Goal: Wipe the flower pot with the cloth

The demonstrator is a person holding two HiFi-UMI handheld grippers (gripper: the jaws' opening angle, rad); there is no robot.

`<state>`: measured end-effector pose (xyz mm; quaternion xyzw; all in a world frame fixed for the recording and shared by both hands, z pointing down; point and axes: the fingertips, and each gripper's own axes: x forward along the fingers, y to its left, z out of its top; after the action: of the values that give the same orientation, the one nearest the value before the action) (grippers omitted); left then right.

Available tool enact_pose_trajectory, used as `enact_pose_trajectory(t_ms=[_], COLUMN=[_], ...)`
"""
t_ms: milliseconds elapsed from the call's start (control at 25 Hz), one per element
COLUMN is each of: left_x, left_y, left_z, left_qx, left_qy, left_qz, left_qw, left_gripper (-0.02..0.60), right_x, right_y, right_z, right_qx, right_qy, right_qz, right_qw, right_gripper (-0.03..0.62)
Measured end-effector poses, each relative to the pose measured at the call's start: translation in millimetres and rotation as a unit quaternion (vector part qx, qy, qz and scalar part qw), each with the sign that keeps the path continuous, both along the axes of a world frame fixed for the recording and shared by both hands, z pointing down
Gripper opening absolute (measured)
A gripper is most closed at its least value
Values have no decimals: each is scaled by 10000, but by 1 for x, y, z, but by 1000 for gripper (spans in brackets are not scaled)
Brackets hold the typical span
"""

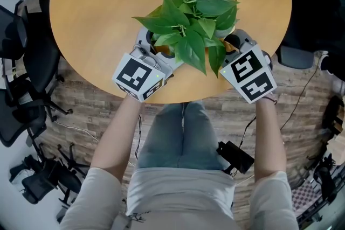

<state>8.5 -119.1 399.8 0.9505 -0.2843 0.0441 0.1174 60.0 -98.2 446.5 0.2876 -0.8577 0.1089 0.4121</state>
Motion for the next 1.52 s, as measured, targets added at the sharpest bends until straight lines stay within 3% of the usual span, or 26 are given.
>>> enact_pose_trajectory(t_ms=[920, 1240, 1520], left_x=[-3, 0, 2], left_y=[4, -2, -1], left_z=[4, 4, 6], left_qx=[-189, -189, -161], left_qy=[-119, -136, -224], left_qz=[-1186, -1258, -1030], left_qw=[9927, 9918, 9943], left_gripper=[430, 430, 431], right_x=[-14, -18, -8], right_y=[20, 23, 23], right_z=[6, 7, 6], right_qx=[-89, -177, -262], right_qy=[13, -114, -577], right_qz=[-142, -217, 230], right_qw=[9999, 9995, 9977], right_gripper=[57, 57, 57])
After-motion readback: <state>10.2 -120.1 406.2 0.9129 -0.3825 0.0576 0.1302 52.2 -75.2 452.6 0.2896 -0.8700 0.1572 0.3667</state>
